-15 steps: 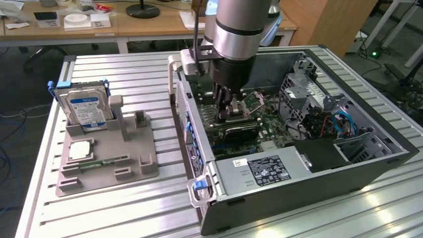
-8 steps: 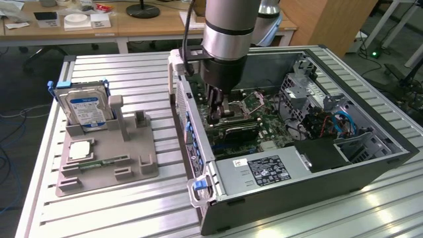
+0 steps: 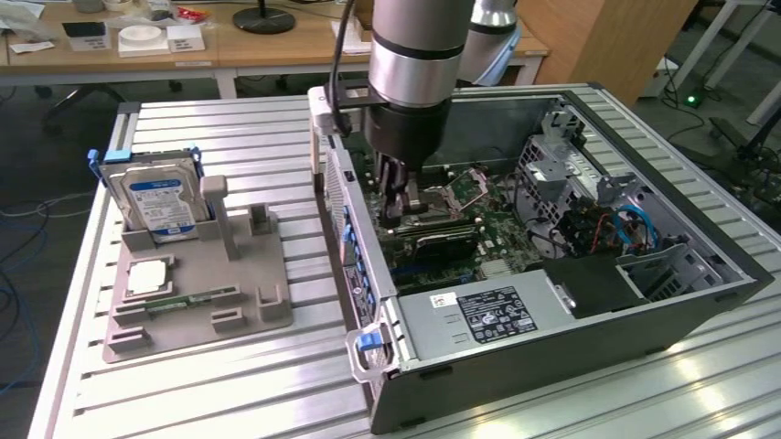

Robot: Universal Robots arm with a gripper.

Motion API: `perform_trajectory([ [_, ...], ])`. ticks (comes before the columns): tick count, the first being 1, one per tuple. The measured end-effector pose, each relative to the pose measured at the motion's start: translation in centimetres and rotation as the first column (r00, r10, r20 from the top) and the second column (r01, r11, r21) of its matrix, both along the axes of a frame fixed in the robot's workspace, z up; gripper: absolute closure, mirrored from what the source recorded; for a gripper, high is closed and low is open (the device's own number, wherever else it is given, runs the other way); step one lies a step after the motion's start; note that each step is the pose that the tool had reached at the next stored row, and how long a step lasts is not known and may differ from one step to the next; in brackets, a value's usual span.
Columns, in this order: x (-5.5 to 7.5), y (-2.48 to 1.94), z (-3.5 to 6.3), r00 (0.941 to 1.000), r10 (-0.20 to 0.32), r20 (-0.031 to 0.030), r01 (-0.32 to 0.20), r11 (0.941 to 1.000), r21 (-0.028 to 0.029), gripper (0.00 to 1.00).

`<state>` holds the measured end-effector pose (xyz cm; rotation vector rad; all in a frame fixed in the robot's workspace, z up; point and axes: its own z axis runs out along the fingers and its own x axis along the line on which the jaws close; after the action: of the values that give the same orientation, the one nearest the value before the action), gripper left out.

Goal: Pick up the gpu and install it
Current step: 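Press down on the gpu until it lock into place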

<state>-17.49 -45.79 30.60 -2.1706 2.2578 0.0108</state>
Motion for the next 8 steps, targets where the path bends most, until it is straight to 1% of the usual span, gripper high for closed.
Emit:
perform_trajectory([
  [3,-0.33,0.0,0.02,1.0,0.0,0.0,0.0,1.0,0.0,0.9],
  [8,-0.62,0.0,0.43,1.0,0.0,0.0001,0.0,1.0,0.0002,0.9],
])
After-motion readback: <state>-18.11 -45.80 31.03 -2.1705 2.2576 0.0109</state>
